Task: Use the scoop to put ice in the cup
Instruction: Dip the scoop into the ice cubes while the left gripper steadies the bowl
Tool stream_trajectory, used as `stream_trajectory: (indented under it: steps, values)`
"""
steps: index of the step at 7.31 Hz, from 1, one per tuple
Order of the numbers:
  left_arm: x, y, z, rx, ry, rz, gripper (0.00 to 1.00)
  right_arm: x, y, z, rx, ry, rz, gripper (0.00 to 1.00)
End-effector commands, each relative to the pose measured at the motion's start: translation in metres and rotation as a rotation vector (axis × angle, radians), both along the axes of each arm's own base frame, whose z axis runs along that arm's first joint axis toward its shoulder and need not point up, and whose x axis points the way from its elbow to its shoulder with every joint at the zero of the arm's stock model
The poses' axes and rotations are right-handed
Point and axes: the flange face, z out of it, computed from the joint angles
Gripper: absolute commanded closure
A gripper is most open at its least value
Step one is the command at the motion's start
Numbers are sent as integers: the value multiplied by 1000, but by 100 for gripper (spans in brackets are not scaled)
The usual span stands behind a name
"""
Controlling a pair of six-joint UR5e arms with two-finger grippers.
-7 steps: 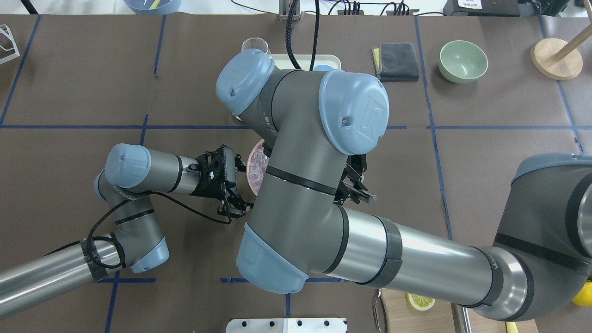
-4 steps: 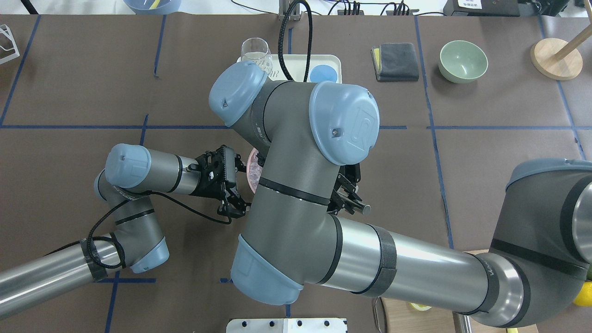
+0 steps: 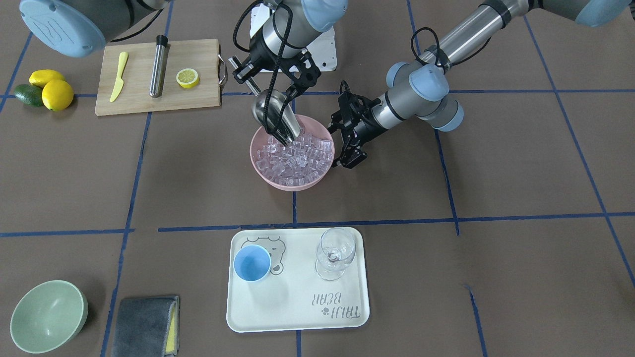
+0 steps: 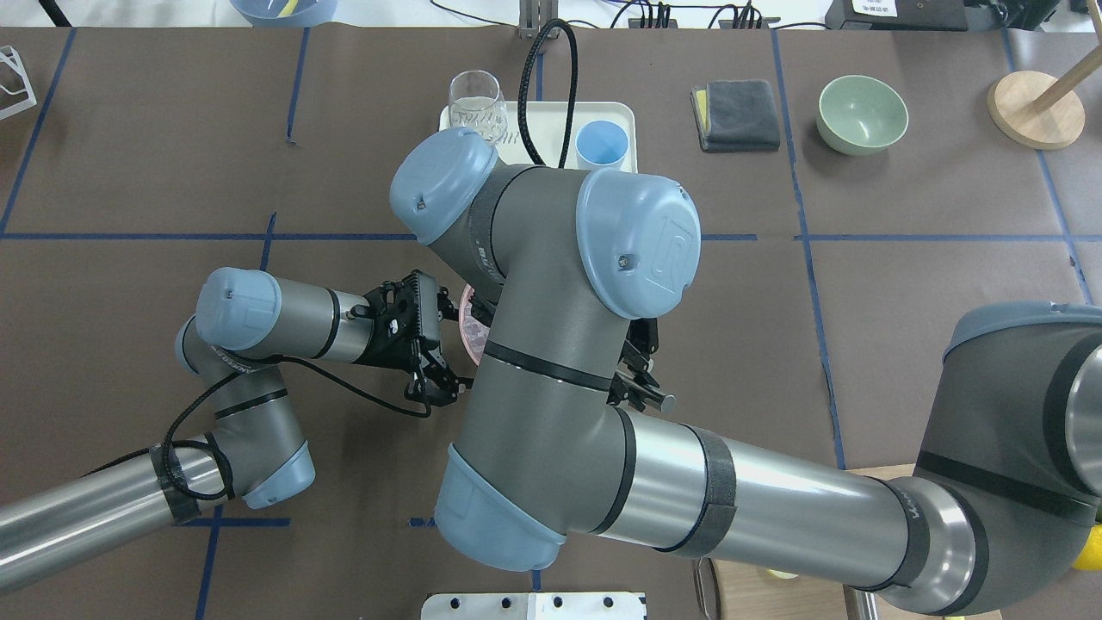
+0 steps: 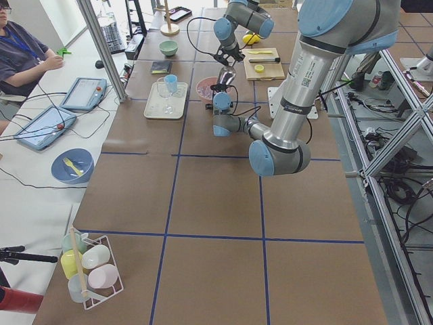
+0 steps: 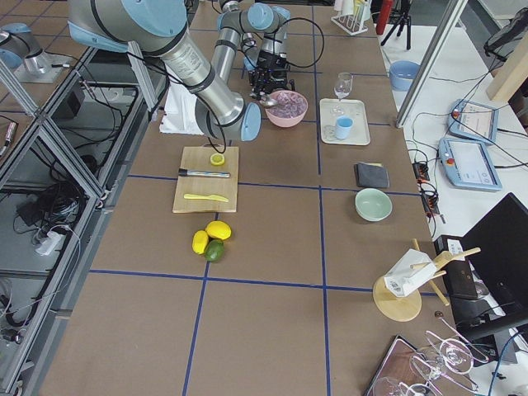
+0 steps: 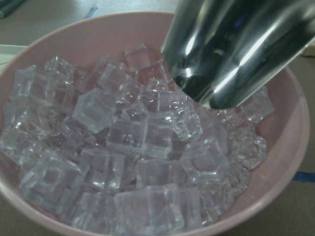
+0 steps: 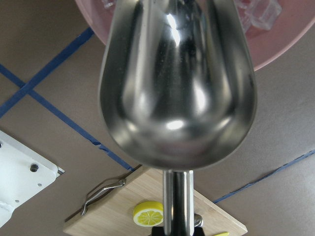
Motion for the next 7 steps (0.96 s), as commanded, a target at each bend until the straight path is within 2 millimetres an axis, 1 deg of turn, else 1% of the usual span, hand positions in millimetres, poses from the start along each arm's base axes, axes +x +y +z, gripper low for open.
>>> stream_trajectory:
  steps: [1,4,6,7]
  values:
    - [0,0,-1,1,1,0,0,-15,-7,7,6,-19,20,100]
    - [0,0,-1,1,1,0,0,-32,-20,8,28,-72,67,100]
    - [0,0,-1,1,1,0,0,-35,-28,20,43,-107,102,100]
    - [1,1,-1,1,1,2,0,-35,-30,23,49,-118,106,100]
